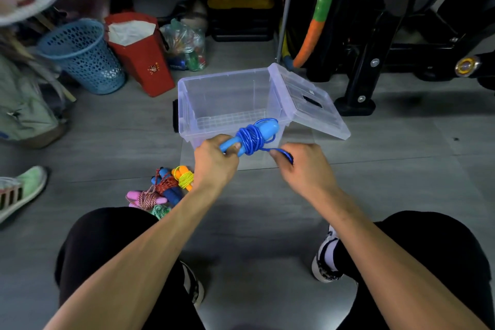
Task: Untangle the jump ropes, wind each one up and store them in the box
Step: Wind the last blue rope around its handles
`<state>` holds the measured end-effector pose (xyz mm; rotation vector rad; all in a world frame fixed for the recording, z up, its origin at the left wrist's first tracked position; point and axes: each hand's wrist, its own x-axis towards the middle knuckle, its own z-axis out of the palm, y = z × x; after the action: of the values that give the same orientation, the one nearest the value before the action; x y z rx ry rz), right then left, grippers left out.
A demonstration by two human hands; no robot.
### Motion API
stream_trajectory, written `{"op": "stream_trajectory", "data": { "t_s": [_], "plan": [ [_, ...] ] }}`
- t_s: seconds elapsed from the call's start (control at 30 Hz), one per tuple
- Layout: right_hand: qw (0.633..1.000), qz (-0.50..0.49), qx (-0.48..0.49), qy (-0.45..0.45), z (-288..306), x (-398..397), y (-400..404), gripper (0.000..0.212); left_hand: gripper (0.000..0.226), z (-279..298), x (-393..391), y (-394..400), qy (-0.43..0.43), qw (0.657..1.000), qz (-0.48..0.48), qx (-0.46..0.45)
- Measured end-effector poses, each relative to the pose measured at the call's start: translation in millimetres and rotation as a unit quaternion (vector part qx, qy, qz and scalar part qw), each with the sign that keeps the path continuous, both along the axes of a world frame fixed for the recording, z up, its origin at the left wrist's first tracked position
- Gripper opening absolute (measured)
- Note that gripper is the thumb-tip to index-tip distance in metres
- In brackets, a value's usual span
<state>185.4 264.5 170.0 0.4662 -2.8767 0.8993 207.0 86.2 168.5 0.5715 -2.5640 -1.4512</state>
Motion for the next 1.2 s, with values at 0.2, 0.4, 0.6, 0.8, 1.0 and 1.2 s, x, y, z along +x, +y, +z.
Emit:
{"op": "stream_trajectory", "data": {
  "t_s": [0.2, 0.4, 0.6, 0.8, 1.0, 1.2],
  "plan": [
    [0.988, 0.011, -0.142, 0.062, -1, 0, -9, 0.035, 0.012, -5, 2, 1, -0.014, 1.0, 0.023, 0.002],
    [0.889, -0.041, -0.429, -0.154, 16, -1, -10, 0.033, 0.01, -9, 10, 9, 0.065, 0.992, -0.016, -0.106],
    [0.876, -0.169, -0.43, -0.137, 16, -8, -7, 0.032, 0.016, -13, 18, 20, 0.146, 0.969, -0.099, -0.173],
    [0.956, -0.124, -0.264, 0.034, 11, 2, -21, 0.014, 0.015, -4, 25, 19, 0.165, 0.975, -0.08, -0.127],
    [0.959, -0.079, -0.239, 0.13, 13, 2, -35, 0.011, 0.02, 12, 30, 16, 0.051, 0.97, 0.016, 0.239],
    [0.958, -0.076, -0.249, 0.123, 11, 0, -47, 0.007, 0.029, 24, 25, 8, 0.023, 0.92, 0.121, 0.373]
  ]
}}
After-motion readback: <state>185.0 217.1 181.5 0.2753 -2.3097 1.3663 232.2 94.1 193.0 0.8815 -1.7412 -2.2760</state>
